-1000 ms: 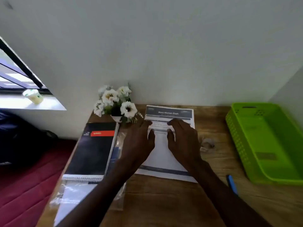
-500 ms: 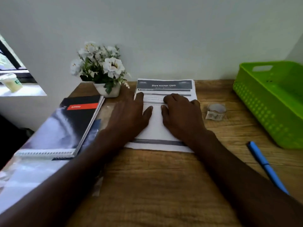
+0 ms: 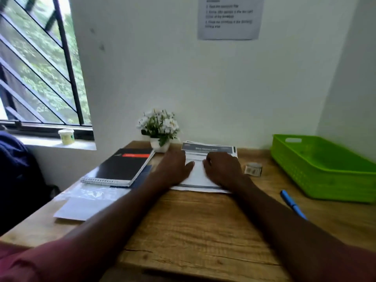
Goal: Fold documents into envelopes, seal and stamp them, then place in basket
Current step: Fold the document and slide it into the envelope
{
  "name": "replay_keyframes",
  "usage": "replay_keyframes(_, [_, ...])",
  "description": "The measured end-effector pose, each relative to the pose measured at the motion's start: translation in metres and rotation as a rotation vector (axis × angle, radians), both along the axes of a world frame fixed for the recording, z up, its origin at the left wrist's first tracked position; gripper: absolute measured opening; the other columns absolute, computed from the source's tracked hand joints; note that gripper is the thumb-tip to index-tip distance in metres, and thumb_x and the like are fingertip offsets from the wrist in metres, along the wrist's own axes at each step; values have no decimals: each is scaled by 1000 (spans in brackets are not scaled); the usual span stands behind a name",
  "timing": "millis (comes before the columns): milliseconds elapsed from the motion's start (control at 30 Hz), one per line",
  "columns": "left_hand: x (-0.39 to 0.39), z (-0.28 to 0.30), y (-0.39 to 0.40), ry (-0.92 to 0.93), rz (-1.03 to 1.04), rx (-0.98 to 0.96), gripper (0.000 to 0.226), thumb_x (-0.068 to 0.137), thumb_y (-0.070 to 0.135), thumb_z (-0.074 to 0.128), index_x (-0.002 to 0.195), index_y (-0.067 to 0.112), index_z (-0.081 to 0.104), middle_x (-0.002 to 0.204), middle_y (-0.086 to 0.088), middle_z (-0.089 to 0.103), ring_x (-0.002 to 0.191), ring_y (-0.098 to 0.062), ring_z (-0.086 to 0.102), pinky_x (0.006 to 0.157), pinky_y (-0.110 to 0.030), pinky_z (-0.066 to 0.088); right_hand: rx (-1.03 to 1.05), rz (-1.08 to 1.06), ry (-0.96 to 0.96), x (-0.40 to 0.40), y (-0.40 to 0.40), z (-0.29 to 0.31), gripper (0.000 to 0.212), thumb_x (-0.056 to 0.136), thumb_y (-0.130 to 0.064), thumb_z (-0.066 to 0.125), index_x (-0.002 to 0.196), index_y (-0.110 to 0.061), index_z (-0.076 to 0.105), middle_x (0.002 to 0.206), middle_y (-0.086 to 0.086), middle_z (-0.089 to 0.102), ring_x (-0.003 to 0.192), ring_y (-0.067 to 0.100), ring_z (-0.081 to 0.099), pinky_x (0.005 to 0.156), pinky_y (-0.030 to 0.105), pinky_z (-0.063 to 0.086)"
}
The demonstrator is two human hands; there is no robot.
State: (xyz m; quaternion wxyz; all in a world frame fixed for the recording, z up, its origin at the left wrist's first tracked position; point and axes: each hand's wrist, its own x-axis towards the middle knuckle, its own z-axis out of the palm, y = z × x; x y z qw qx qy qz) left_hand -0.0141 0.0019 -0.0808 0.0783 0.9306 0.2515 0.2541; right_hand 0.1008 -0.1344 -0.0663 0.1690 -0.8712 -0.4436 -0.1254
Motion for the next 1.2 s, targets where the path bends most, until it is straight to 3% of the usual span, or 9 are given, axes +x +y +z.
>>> replay_keyframes(233, [3,3,4,-103,23,-84,47,92,30,69,132,8,57,132,-17,60,124,-34,56,102,-37,43,26,12,12,3,0,3,25,97,-37,50,105,-23,69,114,1,71,111,27,64,88,38,52])
replay_keyframes(500, [7,16,10,-419,20,-508,49,88,13,78,132,8,57,119,-6,65,108,-22,62,91,-32,49,51,60,22,15,7,-5,22,96,-36,50,103,-22,67,115,2,67,110,26,63,87,39,50])
replay_keyframes(600, [6,18,11,-449,-21,-635,38,90,7,73,126,9,63,113,-3,67,100,-19,65,83,-30,53,63,84,22,17,7,-7,24,97,-35,50,106,-22,67,115,3,67,110,27,64,88,40,51])
replay_keyframes(767, [4,28,0,-605,-129,-836,20,91,-1,59,103,8,72,92,-8,76,79,-22,72,71,-32,59,188,-2,31,20,3,-1,42,97,-35,53,136,-18,52,133,11,56,123,33,56,100,47,48])
replay_keyframes(867, [0,36,2,-715,-178,-952,19,84,-7,54,95,0,68,88,-15,72,75,-26,67,67,-31,55,397,-109,162,21,5,5,59,98,-42,55,149,-16,38,139,15,50,124,38,54,102,48,46])
replay_keyframes(967, [-8,43,4,-779,-234,-1087,17,71,-1,54,86,0,62,83,-17,69,74,-30,64,68,-34,54,629,-95,468,23,5,13,64,99,-43,60,151,-14,36,142,15,52,123,34,56,97,37,45])
replay_keyframes(1033, [-13,45,7,-801,-261,-1124,37,59,7,56,95,1,63,92,-22,65,81,-33,62,77,-41,51,805,-93,687,28,3,19,61,97,-38,68,147,-14,43,135,12,58,109,23,56,85,27,41])
replay_keyframes(1133, [-14,45,12,-811,-253,-1073,13,75,-1,62,87,0,63,80,-15,66,70,-27,64,69,-33,52,987,-99,835,40,-2,27,49,90,-26,78,133,-10,60,116,9,64,95,20,58,77,25,42])
replay_keyframes(1200, [-12,43,14,-815,-260,-1063,9,87,-2,64,83,5,70,78,-11,73,70,-26,70,71,-37,57,1002,-48,877,43,-7,27,23,89,-21,78,109,-11,73,96,7,71,85,21,63,67,26,45])
